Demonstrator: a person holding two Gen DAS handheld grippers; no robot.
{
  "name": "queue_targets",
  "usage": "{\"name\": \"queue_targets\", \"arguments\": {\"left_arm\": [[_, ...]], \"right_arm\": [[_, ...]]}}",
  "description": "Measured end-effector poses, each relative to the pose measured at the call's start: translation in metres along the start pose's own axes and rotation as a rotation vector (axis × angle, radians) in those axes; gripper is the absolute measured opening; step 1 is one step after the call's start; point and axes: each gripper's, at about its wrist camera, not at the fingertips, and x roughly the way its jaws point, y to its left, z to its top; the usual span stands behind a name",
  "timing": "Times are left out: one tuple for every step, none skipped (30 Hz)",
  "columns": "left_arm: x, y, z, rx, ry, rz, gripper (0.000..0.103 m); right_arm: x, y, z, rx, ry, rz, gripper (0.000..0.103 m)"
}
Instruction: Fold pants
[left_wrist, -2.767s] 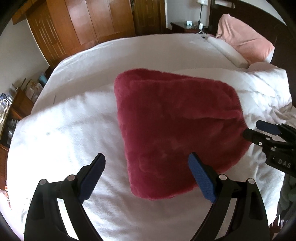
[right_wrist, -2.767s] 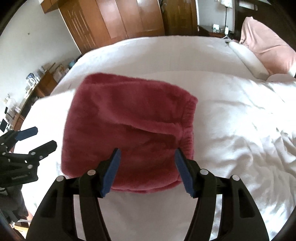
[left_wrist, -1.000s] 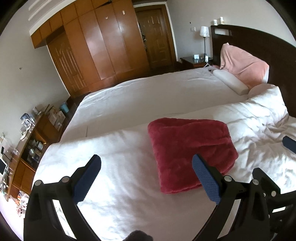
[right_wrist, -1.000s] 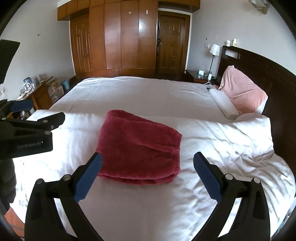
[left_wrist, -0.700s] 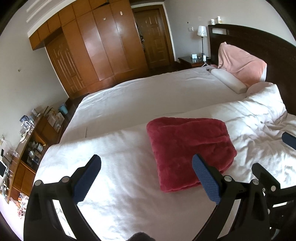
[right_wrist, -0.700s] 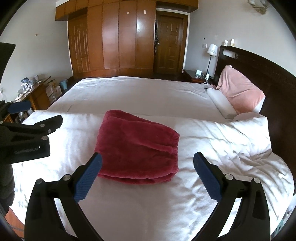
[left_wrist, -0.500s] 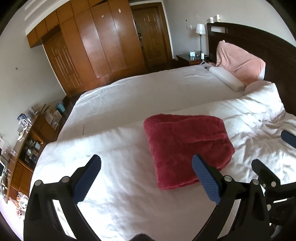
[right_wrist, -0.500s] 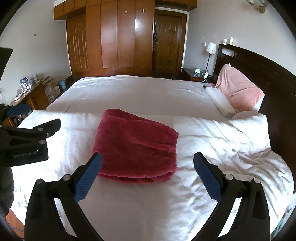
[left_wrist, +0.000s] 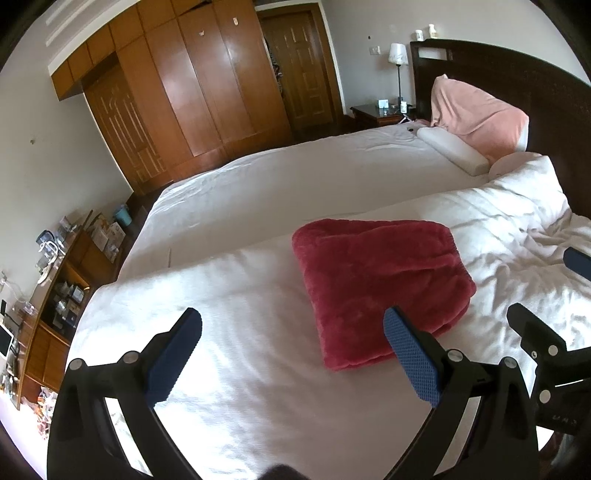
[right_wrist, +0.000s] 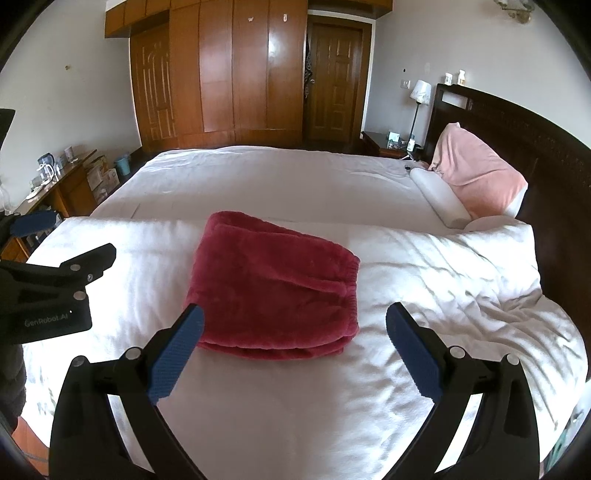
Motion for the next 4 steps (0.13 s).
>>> {"name": "queue_targets", "arguments": {"left_arm": [[0.0,0.0014,-0.0001,-0.005,0.001,0.0,0.098],[0.0001,0.0033,-0.0008,-0.009,0.002,-0.001,0.098],[0.0004,0.0052,-0.0021,-0.013,0.006,0.0,0.098],[0.001,0.0074,-0.0035,-0.018,0.011,0.001,0.098]], "right_arm": [[0.0001,0.0002,0.0001,0.0,0.001,0.001,0.1],[-0.0003,0.0001,-0.0003,0.001,0.001,-0.001,0.1],[-0.0004,0.0006,-0.0003,0.0,0.001,-0.003,0.1],[-0.0004,0.001,-0.0003,0.0,0.002,-0.003,0.1]]}}
